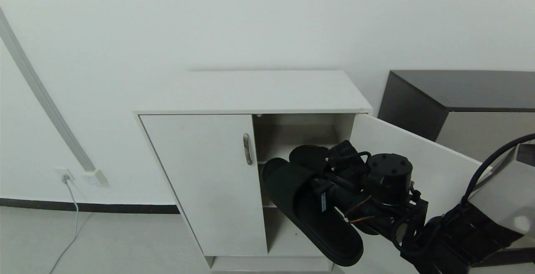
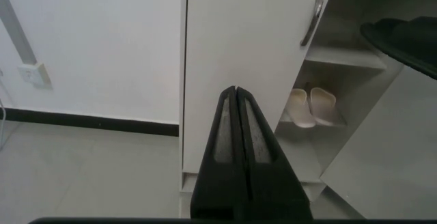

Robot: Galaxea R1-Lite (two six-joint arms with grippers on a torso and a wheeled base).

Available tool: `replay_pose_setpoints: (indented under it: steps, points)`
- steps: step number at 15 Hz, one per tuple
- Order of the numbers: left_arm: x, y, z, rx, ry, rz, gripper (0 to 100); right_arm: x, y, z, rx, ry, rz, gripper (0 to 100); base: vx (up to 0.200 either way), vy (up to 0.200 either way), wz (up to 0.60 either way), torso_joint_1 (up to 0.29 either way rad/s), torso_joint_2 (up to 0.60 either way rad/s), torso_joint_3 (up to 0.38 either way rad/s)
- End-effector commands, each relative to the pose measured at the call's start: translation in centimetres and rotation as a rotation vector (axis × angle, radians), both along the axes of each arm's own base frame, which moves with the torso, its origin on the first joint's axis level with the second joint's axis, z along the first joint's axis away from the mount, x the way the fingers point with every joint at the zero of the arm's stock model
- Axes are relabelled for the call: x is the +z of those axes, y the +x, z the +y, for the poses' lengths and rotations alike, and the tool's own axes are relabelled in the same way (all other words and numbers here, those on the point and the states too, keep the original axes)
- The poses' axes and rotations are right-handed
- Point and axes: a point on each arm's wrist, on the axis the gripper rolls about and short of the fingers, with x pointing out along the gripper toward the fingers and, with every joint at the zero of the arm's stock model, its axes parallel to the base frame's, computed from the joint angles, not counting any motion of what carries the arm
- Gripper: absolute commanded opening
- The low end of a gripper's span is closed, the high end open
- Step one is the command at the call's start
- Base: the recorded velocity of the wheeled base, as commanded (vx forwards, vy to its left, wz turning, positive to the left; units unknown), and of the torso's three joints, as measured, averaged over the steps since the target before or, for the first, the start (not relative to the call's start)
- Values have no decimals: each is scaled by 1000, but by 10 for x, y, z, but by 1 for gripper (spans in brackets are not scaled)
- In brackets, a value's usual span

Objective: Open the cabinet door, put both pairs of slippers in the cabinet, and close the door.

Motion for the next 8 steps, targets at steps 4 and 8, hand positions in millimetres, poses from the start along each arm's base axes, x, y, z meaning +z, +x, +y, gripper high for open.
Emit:
replay_pose_setpoints:
  steps: [4, 8]
  points:
    - [0, 0, 0, 1, 0, 0, 0, -5, 1, 1, 3, -19, 1, 0, 0, 0, 0, -170, 484, 324]
    - [0, 0, 0, 3, -3, 0, 0, -9, 1, 3, 8, -20, 0, 0, 0, 0, 0, -138, 467, 337]
